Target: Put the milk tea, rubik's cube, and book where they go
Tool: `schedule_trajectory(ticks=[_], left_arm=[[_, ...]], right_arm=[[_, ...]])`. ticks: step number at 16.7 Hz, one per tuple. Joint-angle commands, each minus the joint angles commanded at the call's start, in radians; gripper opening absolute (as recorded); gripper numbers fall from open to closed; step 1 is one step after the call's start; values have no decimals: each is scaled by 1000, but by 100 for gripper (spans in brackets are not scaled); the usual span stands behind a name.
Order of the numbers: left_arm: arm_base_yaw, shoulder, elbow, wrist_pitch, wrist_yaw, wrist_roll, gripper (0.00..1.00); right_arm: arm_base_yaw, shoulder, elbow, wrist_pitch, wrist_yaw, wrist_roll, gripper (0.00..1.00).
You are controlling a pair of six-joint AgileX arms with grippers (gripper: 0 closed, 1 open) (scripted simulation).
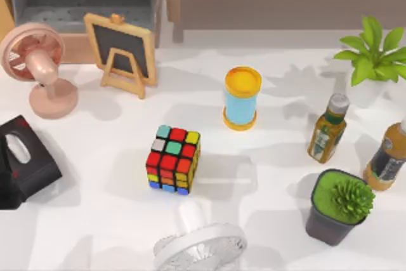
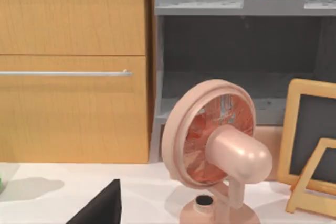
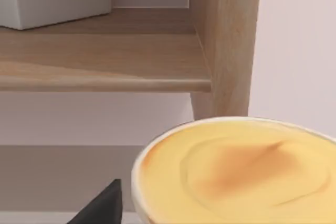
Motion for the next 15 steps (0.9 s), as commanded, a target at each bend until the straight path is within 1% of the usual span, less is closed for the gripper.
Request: schedule_trajectory(ticks=[5, 8, 12, 15], left_arm=[[0, 0, 0, 0, 0, 0, 100], [0, 0, 0, 0, 0, 0, 100], [0, 0, 0, 0, 0, 0, 100], [0, 0, 0, 0, 0, 0, 100]], right_arm=[[10, -2, 10, 0, 2, 1, 100], [67, -24, 70, -34, 9, 18, 100], [242, -18, 210, -169, 17, 76, 100], [414, 0, 349, -340, 29, 143, 100]])
